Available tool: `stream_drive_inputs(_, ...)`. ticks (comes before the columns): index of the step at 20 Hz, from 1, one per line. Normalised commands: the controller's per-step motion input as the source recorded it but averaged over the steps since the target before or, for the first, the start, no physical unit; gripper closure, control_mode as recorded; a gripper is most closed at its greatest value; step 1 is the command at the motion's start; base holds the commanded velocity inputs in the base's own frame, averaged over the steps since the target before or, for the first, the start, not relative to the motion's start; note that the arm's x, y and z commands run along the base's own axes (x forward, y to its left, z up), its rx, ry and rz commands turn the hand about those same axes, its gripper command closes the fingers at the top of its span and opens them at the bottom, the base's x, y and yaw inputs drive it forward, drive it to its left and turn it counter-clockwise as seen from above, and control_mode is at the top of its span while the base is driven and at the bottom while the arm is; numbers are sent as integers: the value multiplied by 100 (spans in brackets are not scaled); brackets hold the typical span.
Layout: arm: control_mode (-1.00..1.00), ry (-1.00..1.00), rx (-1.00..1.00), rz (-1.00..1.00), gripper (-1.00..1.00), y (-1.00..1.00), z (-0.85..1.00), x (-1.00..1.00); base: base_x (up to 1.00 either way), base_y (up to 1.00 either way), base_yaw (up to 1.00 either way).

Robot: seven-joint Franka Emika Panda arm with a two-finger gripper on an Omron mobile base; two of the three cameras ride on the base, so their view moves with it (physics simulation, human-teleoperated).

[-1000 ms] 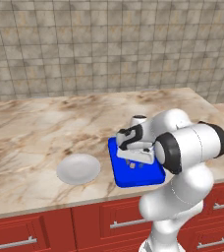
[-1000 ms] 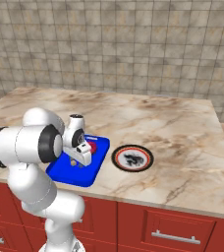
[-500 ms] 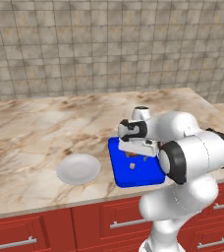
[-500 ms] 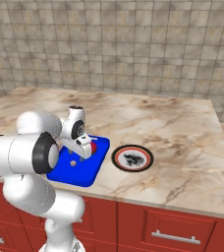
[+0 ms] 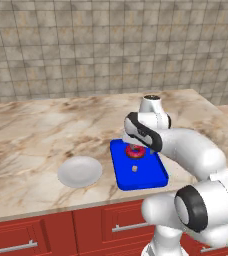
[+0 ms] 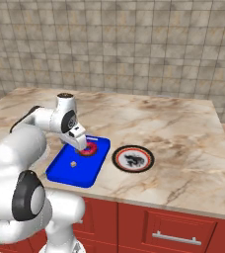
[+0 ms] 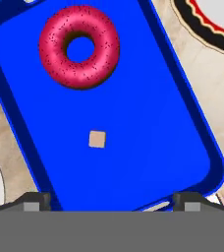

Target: Move the dessert items from the plates to the tray.

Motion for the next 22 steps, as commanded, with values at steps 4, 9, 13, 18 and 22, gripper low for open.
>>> stream_drive_inputs(4,-100,-26,0,2,-100,21,45,-63,0,0,0)
stream_drive_inputs(9,-100,-27,-6,0,-100,54,26,-52,0,0,0)
stream_drive_inputs(13,-100,-24,-10,0,-100,78,24,-35,0,0,0)
stream_drive_inputs(18,-100,-17,-11,2,-100,84,28,-19,0,0,0)
stream_drive_inputs(22,-100,-13,-13,3,-100,87,30,-13,0,0,0)
